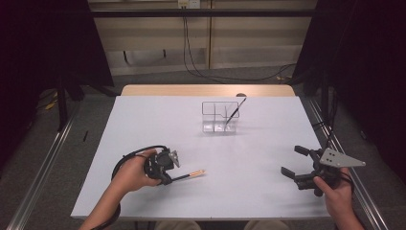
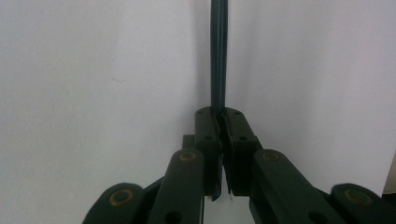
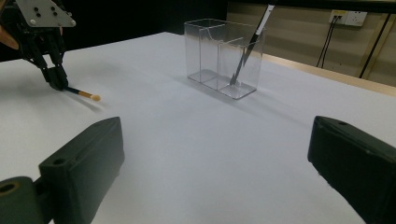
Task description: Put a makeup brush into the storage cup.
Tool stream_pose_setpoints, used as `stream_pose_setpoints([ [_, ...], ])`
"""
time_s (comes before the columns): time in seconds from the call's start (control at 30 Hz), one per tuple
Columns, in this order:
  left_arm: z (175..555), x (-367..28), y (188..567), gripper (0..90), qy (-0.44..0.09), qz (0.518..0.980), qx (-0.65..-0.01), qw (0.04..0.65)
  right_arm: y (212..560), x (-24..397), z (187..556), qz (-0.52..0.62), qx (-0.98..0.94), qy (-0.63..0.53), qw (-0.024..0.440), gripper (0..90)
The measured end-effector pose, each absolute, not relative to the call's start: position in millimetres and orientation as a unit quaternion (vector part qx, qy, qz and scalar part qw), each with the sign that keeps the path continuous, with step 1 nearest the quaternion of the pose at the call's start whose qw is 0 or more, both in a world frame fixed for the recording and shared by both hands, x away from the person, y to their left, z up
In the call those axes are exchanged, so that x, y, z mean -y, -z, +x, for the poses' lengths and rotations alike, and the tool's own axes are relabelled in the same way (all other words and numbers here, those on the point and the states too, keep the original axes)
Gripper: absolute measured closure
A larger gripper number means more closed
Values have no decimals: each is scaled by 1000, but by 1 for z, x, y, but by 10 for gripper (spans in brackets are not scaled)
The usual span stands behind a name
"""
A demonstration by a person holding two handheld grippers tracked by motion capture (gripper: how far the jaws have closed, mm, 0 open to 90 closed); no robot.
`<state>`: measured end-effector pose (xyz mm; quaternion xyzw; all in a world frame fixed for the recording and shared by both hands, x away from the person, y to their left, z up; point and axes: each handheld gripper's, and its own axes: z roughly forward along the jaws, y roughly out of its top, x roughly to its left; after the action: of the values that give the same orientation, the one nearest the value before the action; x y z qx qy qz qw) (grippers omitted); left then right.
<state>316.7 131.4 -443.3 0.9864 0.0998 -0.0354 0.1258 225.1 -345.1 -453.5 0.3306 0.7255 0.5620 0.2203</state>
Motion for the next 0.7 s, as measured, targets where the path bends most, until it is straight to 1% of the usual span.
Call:
stream_pose_setpoints([
  [0.23,317,-134,442,858,29,981,-115,152,454,347,225,333,-724,-562,223,34],
  [0.3,317,-134,441,859,33,976,-131,173,453,348,225,333,-723,-562,223,34],
  [0.37,317,-134,441,859,37,973,-137,180,453,348,225,333,-723,-563,223,34],
  [0.4,317,-134,440,859,42,969,-144,199,453,347,225,333,-722,-564,222,34],
  [0.7,315,-133,439,859,47,958,-152,239,453,348,224,333,-722,-564,223,34],
])
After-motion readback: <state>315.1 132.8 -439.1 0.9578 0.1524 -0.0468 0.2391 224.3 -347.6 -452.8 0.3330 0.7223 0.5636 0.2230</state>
